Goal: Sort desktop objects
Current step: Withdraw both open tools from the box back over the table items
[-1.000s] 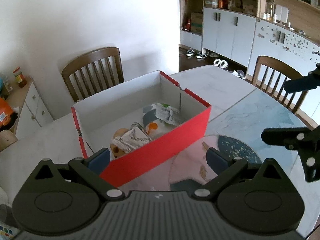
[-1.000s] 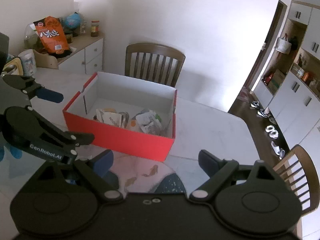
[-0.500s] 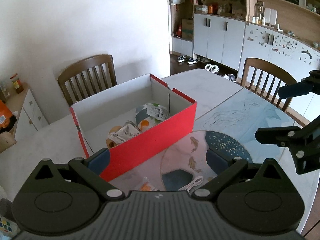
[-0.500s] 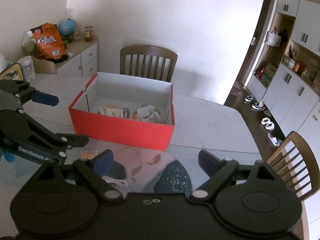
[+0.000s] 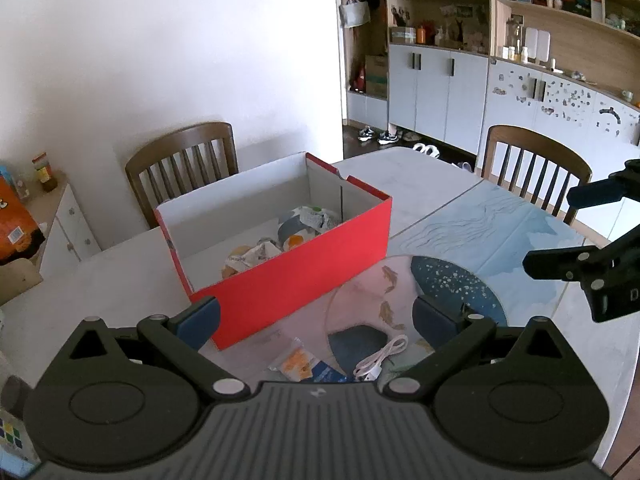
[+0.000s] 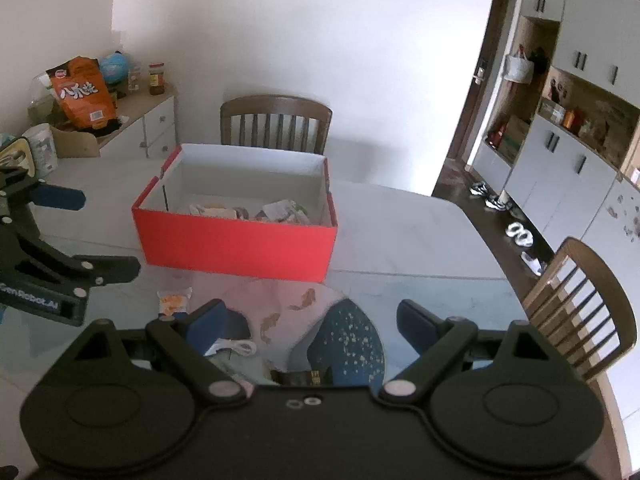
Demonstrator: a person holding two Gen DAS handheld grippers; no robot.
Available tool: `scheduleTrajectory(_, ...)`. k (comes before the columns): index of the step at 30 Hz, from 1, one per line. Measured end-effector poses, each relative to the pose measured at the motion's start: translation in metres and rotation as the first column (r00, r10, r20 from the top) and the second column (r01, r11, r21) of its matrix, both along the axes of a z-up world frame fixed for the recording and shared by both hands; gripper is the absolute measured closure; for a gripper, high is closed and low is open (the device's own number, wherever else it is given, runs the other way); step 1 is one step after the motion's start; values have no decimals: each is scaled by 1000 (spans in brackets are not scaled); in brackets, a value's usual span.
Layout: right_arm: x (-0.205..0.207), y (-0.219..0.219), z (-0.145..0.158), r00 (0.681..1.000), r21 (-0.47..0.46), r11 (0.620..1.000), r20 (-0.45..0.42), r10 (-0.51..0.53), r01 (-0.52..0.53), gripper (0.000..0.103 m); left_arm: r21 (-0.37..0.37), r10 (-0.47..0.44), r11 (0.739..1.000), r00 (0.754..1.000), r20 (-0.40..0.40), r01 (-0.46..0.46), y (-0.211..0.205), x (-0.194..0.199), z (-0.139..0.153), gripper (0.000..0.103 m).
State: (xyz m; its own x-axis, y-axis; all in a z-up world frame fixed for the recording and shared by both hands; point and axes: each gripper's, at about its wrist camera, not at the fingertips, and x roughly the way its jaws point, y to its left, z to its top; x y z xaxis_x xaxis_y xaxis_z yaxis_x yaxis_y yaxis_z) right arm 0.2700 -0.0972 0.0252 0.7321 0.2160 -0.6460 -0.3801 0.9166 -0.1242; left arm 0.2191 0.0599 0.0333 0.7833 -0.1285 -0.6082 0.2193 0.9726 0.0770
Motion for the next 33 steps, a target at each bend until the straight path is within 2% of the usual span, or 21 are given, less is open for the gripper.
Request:
scheduleTrajectory(12,-12,-18,-29,997,28,997,-19,-76,77,15,-12,33,999,999,-4,-33,6,-19,-26,0)
scheduleTrajectory(18,-18,-29,-46,992,32,992,-44,-118,120,18,8,27,1000,1000,-9,-27,3,-25,-45,0)
scheduleTrajectory(23,-20,-35,-60,989,34,990,-72,-133,136,19,5,19,1000,999,-33,-18,4,-23,-58,1)
scheduleTrajectory(33,-19,-47,-84,982,26,988,-115,-149,153,21,11,73,997,995,-65,-72,3,-10,-82,1)
